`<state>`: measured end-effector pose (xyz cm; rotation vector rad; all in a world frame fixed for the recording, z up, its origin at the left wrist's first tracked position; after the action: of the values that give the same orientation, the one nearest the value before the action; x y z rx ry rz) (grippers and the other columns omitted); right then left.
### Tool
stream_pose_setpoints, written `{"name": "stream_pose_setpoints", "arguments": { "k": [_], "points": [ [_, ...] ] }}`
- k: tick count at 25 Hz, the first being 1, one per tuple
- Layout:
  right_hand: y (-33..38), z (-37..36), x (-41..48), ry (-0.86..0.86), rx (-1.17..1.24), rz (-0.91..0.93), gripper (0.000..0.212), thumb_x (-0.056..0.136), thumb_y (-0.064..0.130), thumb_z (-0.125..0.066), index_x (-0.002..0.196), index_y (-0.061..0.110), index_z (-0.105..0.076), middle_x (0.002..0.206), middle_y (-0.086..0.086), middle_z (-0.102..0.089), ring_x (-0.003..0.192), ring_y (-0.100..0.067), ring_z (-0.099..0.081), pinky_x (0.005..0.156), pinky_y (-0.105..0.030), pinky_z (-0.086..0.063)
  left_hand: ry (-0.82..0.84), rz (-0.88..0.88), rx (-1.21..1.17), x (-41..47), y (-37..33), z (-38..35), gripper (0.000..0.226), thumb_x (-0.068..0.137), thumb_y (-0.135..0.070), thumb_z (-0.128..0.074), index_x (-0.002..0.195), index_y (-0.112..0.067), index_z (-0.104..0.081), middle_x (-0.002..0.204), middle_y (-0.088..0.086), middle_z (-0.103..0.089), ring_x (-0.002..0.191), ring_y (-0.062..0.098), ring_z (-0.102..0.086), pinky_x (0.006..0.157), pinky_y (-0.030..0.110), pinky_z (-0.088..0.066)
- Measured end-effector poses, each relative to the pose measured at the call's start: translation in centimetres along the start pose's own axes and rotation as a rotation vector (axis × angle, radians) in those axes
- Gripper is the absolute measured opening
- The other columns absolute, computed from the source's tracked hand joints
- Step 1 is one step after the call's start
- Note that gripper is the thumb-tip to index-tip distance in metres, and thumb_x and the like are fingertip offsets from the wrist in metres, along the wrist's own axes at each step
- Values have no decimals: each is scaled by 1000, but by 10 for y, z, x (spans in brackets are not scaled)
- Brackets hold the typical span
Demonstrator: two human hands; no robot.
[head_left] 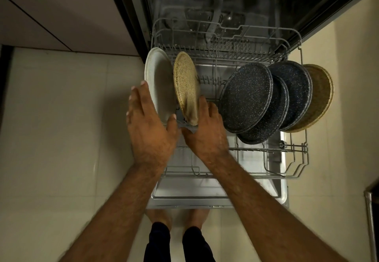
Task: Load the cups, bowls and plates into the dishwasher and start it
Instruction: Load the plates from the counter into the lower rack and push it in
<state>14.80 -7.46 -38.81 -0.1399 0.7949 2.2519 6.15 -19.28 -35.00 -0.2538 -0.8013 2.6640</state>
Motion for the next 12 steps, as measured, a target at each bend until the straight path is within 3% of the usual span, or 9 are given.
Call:
{"name": "stream_pose_setpoints", "arguments": {
  "k": [8, 12],
  "points": [
    [-23, 34, -51, 7, -146, 81, 92, 91, 46, -69, 159, 21, -13, 160, -14, -25, 144, -33, -32, 112, -45, -38, 70, -95, 118, -60, -10, 0, 99, 88, -38, -69, 163, -16, -8, 168, 17, -13, 154, 36, -16, 121, 60, -23],
    [-57, 28, -80, -5, -204, 56, 89, 90, 44, -68, 157, 22, -15, 156, -12, -33, 141, -33, -37, 109, -50, -44, 109, -123, 141, -95, -10, -15, 98, 90, -37, -68, 163, -15, -7, 170, 15, -8, 156, 33, -11, 124, 56, -19]
  ]
}}
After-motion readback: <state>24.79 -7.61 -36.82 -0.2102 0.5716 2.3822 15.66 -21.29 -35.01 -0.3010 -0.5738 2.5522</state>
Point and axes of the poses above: each hand's wrist, its own x-axis towards the middle knuckle, its own z-axis out of the back of the hand, y = z × x, the point moved 2 cm from there along x, towards the middle knuckle
